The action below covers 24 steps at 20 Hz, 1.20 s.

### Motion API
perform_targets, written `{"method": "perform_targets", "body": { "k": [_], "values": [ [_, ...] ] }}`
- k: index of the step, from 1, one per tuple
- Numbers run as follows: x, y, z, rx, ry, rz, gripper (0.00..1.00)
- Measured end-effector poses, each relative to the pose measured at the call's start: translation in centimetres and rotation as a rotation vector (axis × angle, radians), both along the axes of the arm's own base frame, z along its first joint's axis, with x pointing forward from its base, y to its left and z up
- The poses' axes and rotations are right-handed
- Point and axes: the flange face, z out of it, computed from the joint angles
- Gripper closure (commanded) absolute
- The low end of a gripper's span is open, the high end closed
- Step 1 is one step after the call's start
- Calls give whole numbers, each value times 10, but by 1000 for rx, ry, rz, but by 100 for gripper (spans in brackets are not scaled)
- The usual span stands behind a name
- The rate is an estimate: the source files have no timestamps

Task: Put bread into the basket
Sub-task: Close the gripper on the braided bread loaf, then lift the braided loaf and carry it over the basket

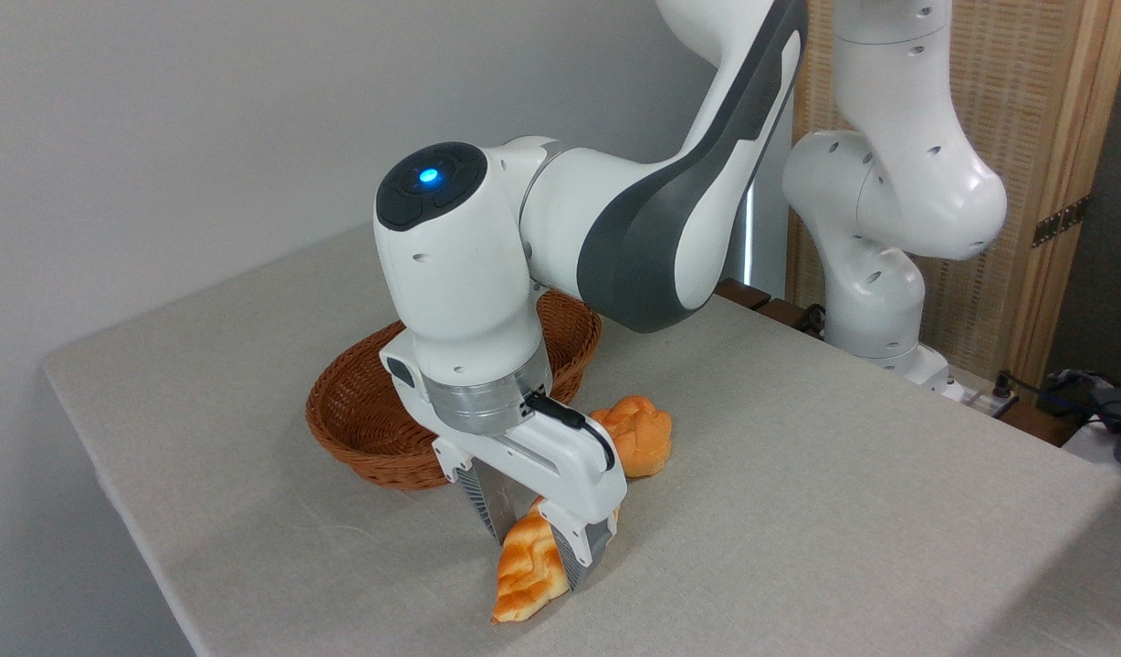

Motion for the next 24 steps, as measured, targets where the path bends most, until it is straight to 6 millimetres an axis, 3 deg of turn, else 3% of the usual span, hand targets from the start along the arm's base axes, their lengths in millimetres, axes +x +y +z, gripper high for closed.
{"method": "perform_targets", "body": {
  "k": [12, 20, 22, 24],
  "values": [
    [3, 0, 7, 1, -16, -1, 46],
    [19, 1, 91, 14, -179, -5, 47],
    [20, -12, 107, 9, -185, -29, 47],
    [18, -41, 123, -4, -171, -82, 47]
  ]
}}
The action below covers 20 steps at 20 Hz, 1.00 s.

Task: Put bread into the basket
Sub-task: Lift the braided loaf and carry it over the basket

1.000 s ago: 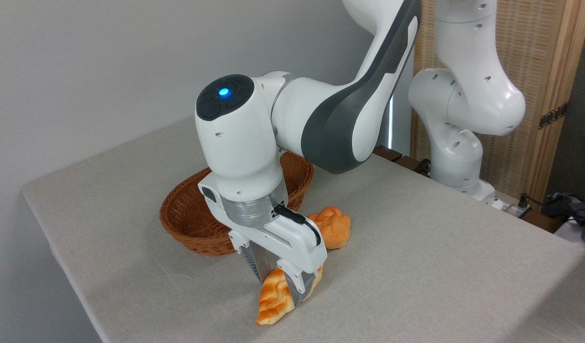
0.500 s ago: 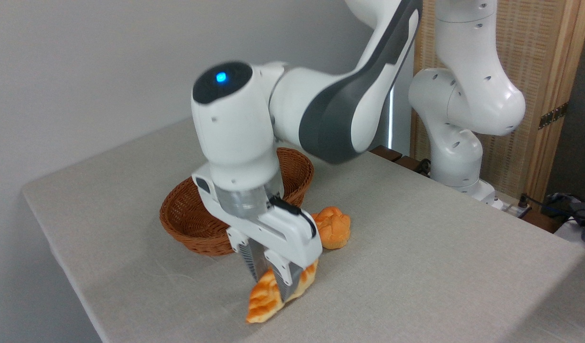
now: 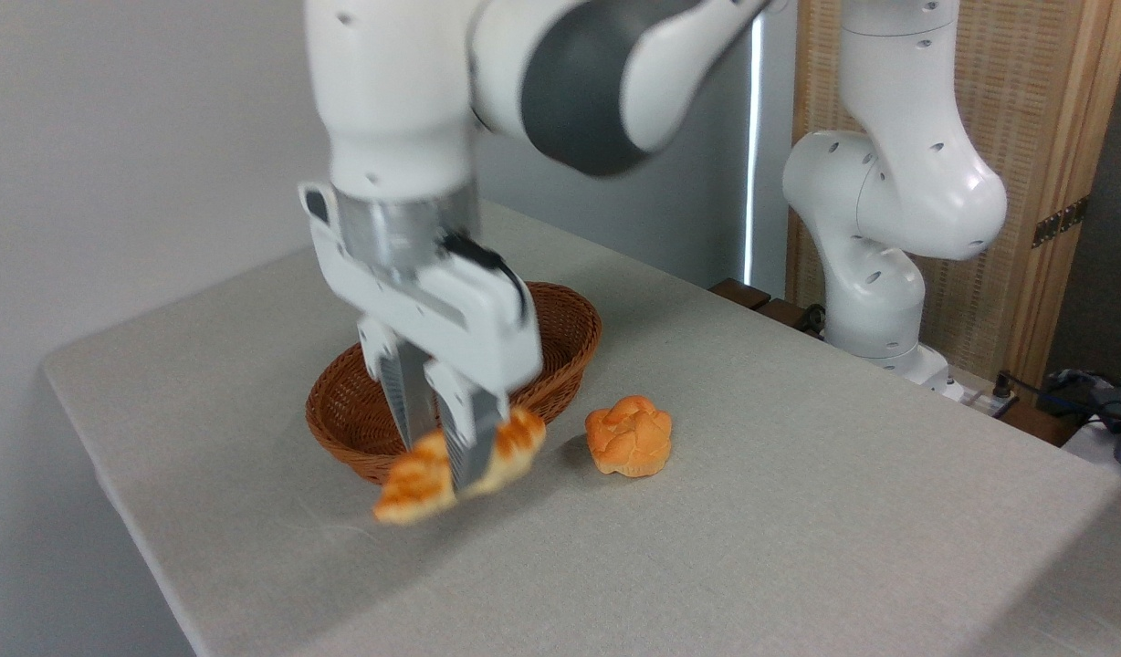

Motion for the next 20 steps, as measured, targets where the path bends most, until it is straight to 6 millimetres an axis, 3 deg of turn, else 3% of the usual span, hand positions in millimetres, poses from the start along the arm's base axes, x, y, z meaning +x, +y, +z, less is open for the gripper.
{"method": "perform_targets", "body": {
  "k": [4, 5, 7, 9, 12, 20],
  "values": [
    [-13, -72, 17, -9, 43, -124, 47],
    [-18, -89, 18, -10, 59, -144, 43],
    [-27, -115, 16, -9, 100, -173, 3],
    [-35, -134, 11, -5, 144, -198, 0],
    [-41, -145, 7, -1, 183, -218, 0],
    [-41, -145, 5, -1, 190, -218, 0]
  ]
}}
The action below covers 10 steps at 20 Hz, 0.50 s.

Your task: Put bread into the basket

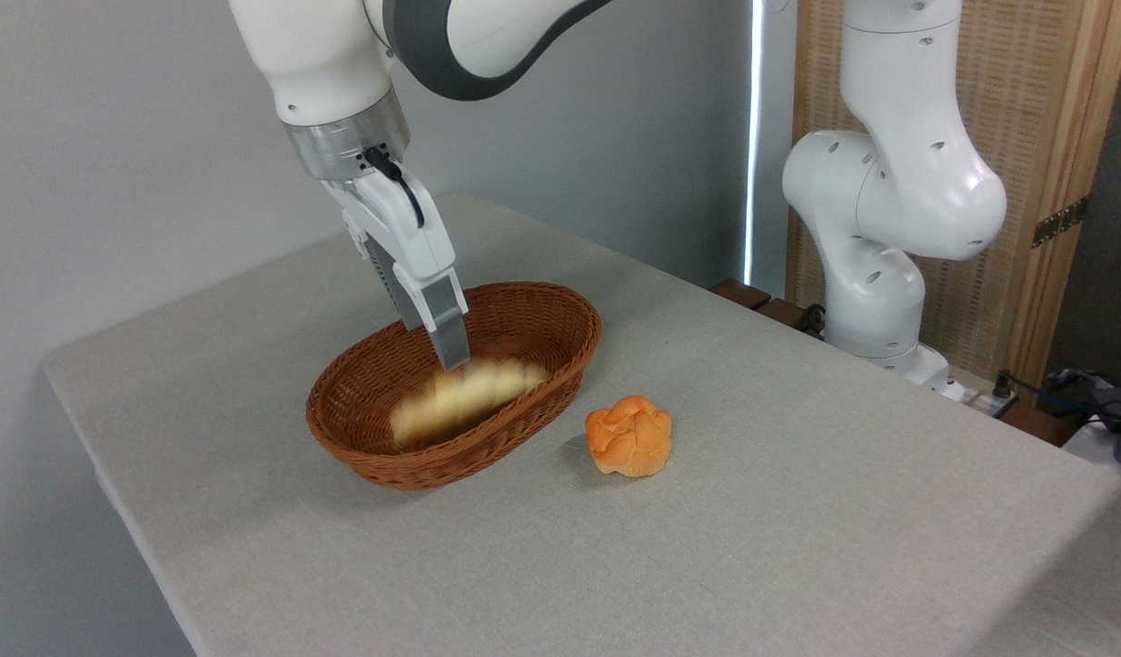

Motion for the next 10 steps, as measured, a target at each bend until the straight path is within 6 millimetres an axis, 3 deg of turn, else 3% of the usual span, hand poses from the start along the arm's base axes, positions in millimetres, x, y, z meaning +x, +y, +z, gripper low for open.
{"method": "perform_targets", "body": {
  "k": [6, 8, 10],
  "values": [
    [1, 6, 4, 0, -7, 10, 0],
    [1, 20, 17, 0, -32, 37, 0],
    [-2, 49, 37, 0, -69, 88, 0]
  ]
}}
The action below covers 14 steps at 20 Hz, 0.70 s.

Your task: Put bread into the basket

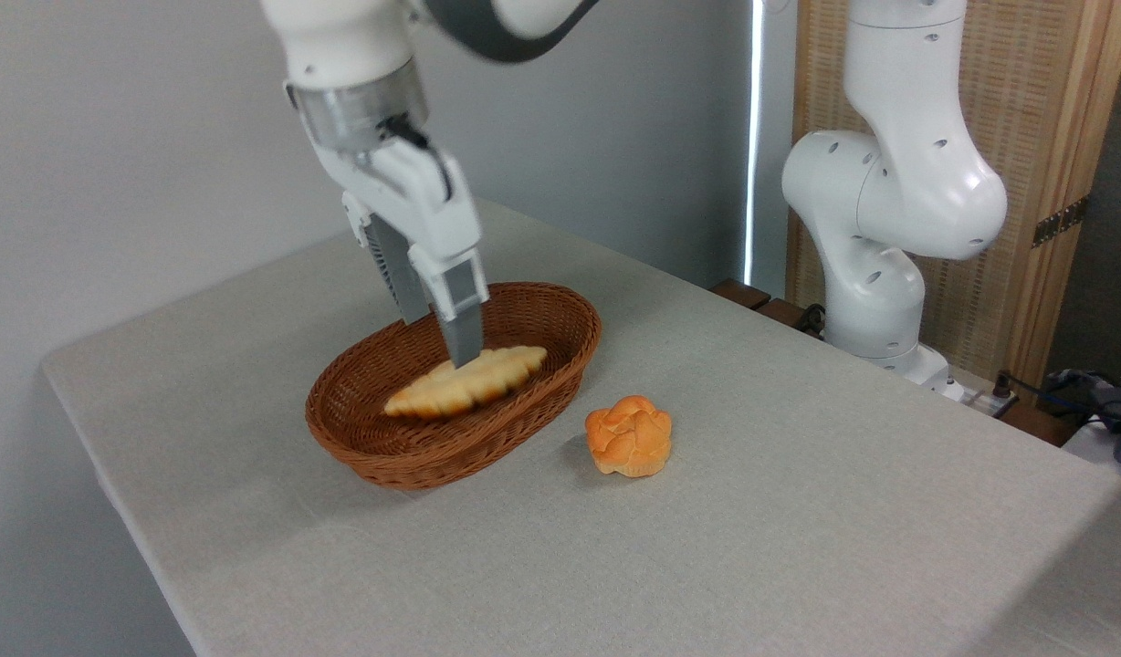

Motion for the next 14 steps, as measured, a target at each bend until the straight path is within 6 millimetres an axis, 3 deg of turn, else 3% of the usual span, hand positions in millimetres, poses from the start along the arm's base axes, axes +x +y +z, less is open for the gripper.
{"method": "perform_targets", "body": {
  "k": [4, 8, 10, 14],
  "values": [
    [-13, 64, 39, -5, -75, 65, 0],
    [-22, 114, 54, -10, -108, 90, 0],
    [-24, 121, 53, -12, -98, 102, 0],
    [-26, 118, 51, -13, -81, 95, 0]
  ]
}}
